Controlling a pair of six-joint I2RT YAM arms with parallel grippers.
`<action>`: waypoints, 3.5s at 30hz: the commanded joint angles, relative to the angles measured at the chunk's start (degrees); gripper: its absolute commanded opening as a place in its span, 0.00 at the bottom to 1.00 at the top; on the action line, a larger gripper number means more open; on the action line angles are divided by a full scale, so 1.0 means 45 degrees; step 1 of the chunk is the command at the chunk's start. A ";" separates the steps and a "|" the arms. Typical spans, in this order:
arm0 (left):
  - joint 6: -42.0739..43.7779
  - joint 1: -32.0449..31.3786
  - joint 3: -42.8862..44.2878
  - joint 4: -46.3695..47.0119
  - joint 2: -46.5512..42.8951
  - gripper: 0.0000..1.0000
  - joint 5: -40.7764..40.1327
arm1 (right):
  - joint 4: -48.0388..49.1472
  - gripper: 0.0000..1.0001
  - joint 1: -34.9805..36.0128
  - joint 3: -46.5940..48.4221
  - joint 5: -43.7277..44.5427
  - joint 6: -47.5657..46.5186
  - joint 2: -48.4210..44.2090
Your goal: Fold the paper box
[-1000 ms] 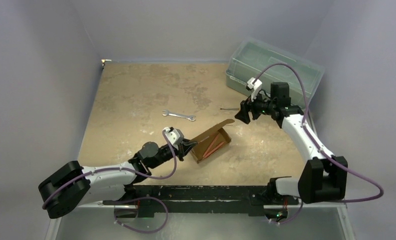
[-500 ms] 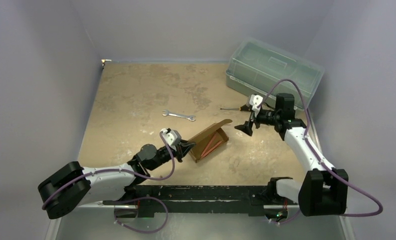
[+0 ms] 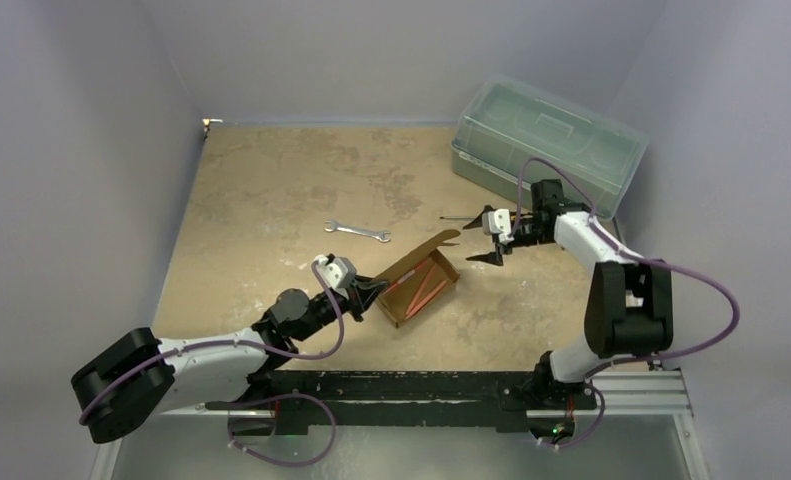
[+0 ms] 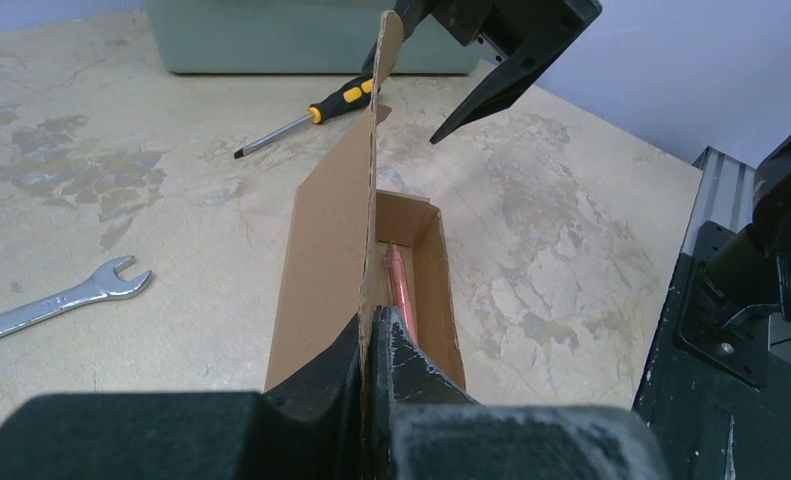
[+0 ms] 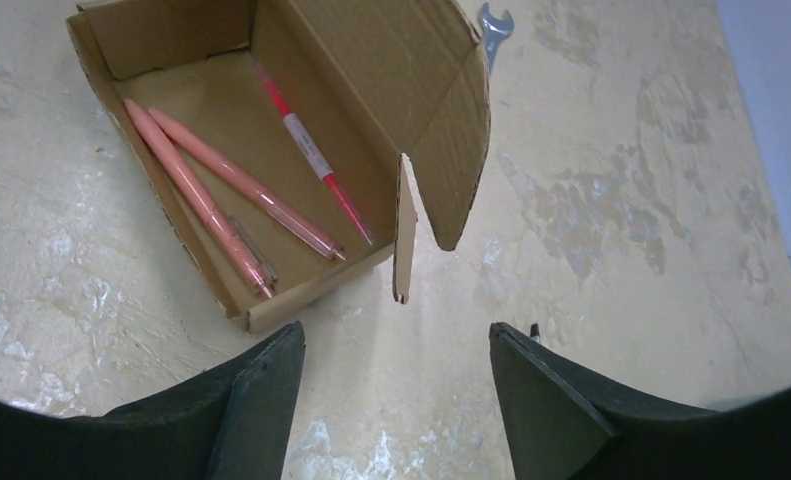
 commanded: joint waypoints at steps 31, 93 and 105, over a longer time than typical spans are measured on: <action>-0.0534 0.0116 -0.0141 0.0514 -0.0221 0.00 -0.0467 | 0.3998 0.31 0.1746 -0.1240 0.1931 0.2613 -0.0691; -0.0698 0.0146 0.0124 0.0734 0.0716 0.00 -0.1241 | 0.6704 0.00 0.3772 -0.1963 0.3907 1.1052 -0.2040; -0.0732 0.0150 0.0154 0.0661 0.0793 0.00 -0.1122 | 0.6323 0.00 0.3873 -0.1976 0.3518 1.0939 -0.1878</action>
